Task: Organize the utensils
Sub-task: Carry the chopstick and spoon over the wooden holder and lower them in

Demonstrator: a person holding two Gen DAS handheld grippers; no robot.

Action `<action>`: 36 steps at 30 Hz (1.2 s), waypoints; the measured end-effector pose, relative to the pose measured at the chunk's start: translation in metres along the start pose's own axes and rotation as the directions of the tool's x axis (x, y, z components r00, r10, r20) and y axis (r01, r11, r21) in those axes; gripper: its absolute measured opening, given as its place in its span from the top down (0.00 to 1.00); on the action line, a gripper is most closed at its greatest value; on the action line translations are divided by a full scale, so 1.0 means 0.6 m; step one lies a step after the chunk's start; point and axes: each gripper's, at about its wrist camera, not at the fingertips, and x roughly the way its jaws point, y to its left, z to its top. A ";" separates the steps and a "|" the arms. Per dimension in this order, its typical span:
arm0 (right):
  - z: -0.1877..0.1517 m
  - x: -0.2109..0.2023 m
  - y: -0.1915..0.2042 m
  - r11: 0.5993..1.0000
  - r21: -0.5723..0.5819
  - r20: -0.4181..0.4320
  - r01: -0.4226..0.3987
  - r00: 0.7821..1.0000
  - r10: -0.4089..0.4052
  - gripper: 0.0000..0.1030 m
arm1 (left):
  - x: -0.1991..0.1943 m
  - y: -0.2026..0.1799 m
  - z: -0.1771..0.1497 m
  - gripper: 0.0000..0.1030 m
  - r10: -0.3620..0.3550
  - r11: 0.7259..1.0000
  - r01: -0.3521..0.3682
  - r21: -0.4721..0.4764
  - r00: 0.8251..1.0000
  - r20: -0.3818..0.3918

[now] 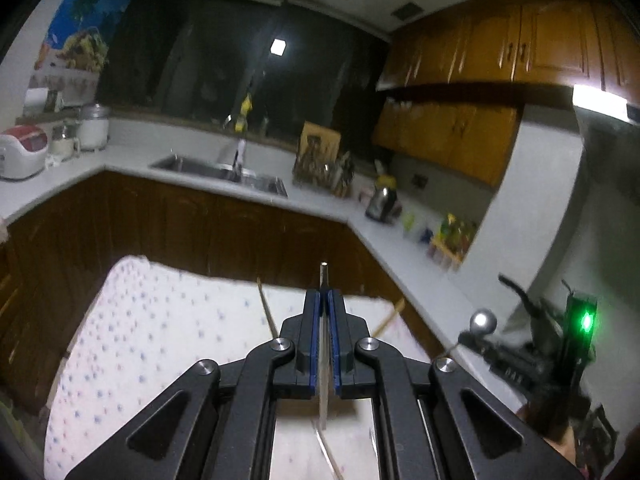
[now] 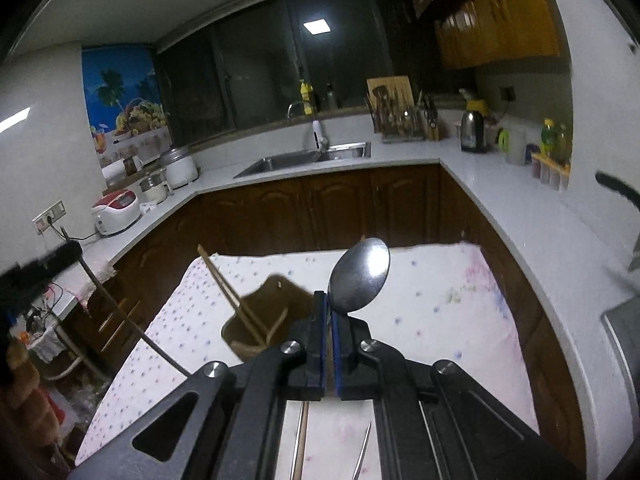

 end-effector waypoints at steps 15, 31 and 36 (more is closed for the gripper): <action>0.011 0.140 -0.002 1.000 0.003 -0.098 0.003 0.995 -0.002 0.98 | 0.172 0.029 -0.036 0.97 0.095 0.995 -0.095 -0.035 0.995 0.021; -0.056 0.236 -0.002 1.000 -0.007 -0.255 -0.024 0.967 0.022 0.98 | 0.291 0.050 -0.072 0.97 0.111 0.993 -0.114 -0.017 0.987 -0.120; -0.061 0.245 -0.004 0.999 -0.003 -0.269 -0.035 0.962 0.033 0.98 | 0.297 0.052 -0.069 0.97 0.112 0.994 -0.113 -0.003 0.985 -0.130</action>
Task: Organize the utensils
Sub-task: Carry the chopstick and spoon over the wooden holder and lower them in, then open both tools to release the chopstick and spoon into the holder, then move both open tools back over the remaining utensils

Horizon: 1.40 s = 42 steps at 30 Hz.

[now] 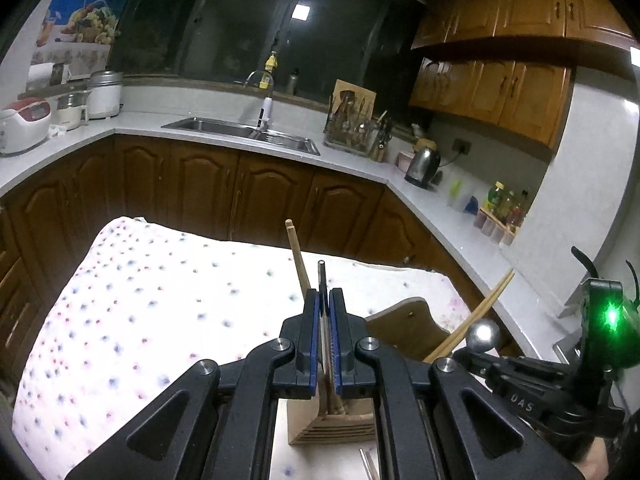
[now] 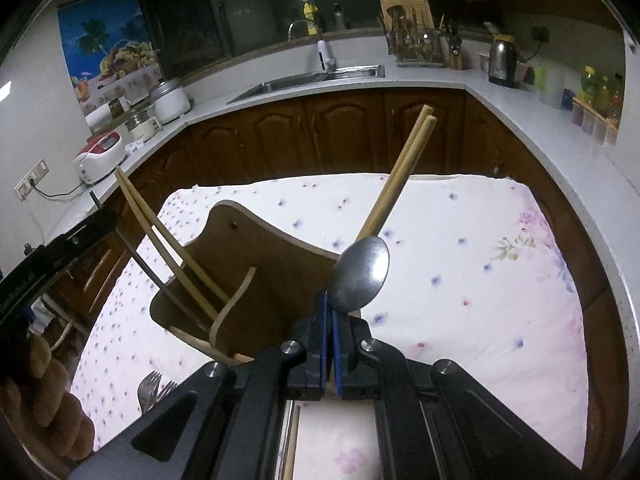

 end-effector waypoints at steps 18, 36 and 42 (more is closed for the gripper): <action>0.004 -0.020 0.000 1.000 0.017 0.009 -0.017 1.000 0.017 0.81 | -0.004 -0.001 -0.009 0.92 0.001 1.000 -0.001 0.008 1.000 -0.029; -0.026 -0.054 -0.016 0.996 0.084 0.038 -0.038 0.999 0.035 0.43 | -0.062 0.003 -0.043 0.22 0.016 1.000 -0.017 -0.013 1.000 -0.002; -0.041 -0.085 -0.015 0.993 0.093 0.086 -0.077 0.994 0.069 0.25 | -0.094 0.013 -0.060 0.09 0.039 0.999 -0.040 -0.036 0.999 -0.020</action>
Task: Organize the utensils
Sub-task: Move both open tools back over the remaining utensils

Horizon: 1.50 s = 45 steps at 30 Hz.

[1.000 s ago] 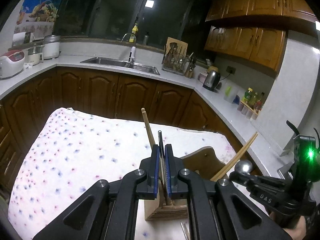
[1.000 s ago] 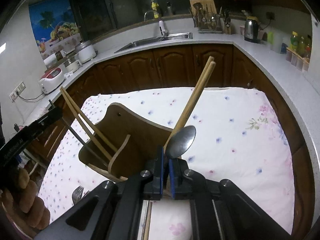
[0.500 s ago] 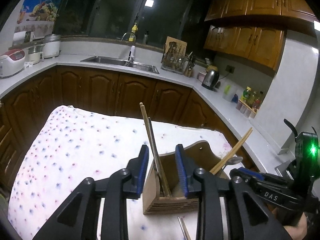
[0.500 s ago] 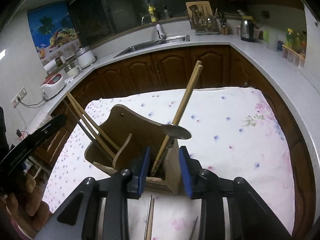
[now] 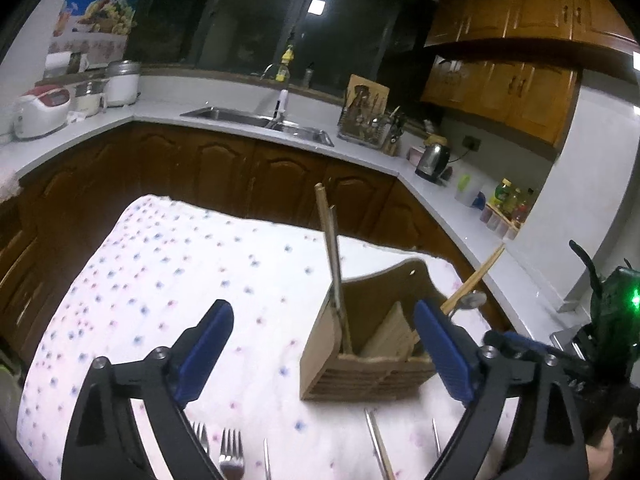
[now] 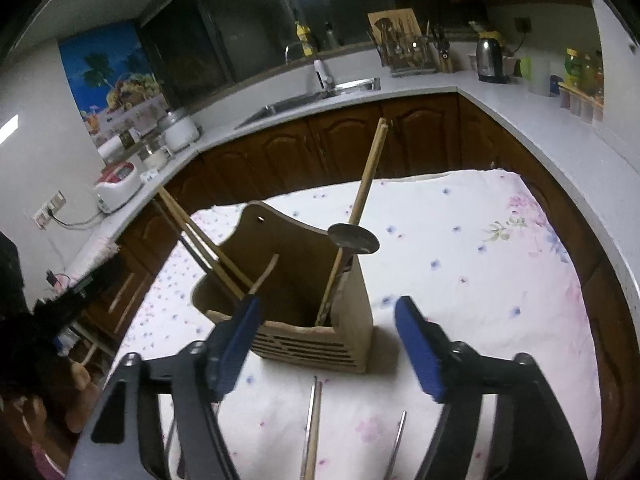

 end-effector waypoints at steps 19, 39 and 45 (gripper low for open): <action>-0.095 -0.135 -0.008 0.998 0.053 0.135 -0.016 0.991 0.009 0.04 | -0.137 0.037 -0.098 0.04 0.040 0.999 -0.037 0.023 0.990 -0.132; -0.162 -0.082 -0.045 0.997 0.061 -0.027 0.050 0.998 -0.048 0.12 | -0.047 -0.002 -0.126 0.37 0.055 0.989 -0.002 0.148 0.934 -0.353; -0.166 -0.030 -0.046 0.997 0.034 -0.121 0.066 0.991 -0.061 0.53 | 0.026 0.012 -0.122 0.64 0.067 0.989 -0.002 0.147 0.894 -0.443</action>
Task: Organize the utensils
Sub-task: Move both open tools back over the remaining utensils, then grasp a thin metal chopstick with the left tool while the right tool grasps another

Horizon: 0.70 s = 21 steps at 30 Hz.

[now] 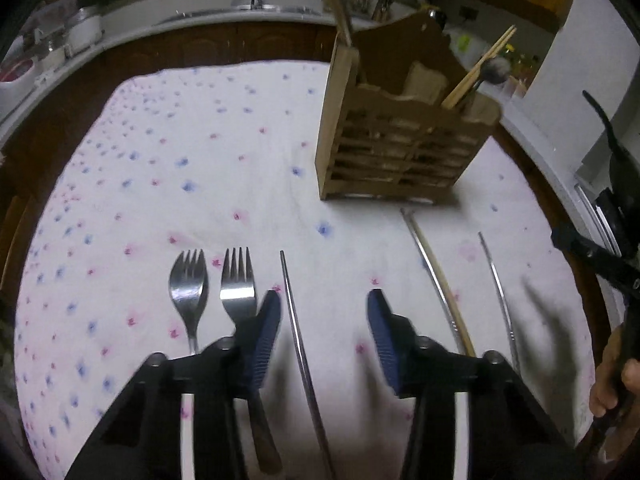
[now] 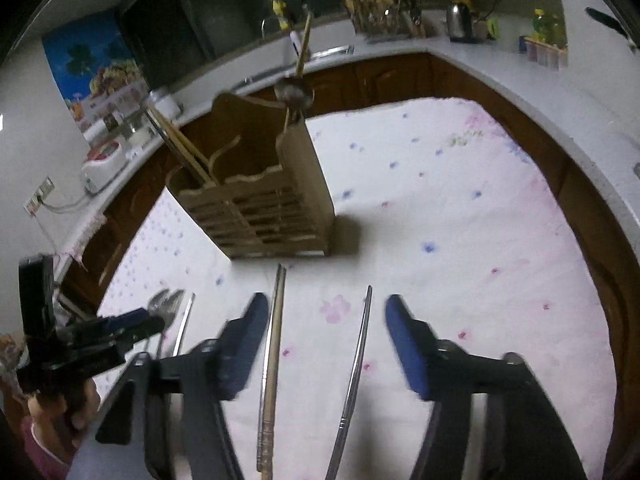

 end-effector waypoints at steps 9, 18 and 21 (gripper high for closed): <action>-0.007 0.074 -0.005 0.999 -0.026 -0.117 0.038 0.992 -0.041 0.66 | 0.080 -0.008 0.034 0.77 0.026 0.999 -0.022 0.032 0.993 -0.117; -0.013 0.131 -0.020 0.996 -0.037 -0.197 0.083 0.976 -0.088 0.77 | 0.127 -0.010 0.041 0.79 0.070 0.997 -0.065 0.037 0.985 -0.159; -0.020 0.145 -0.016 0.993 -0.059 -0.201 0.104 0.973 -0.114 0.79 | 0.131 -0.015 0.041 0.81 0.083 0.996 -0.077 0.046 0.984 -0.156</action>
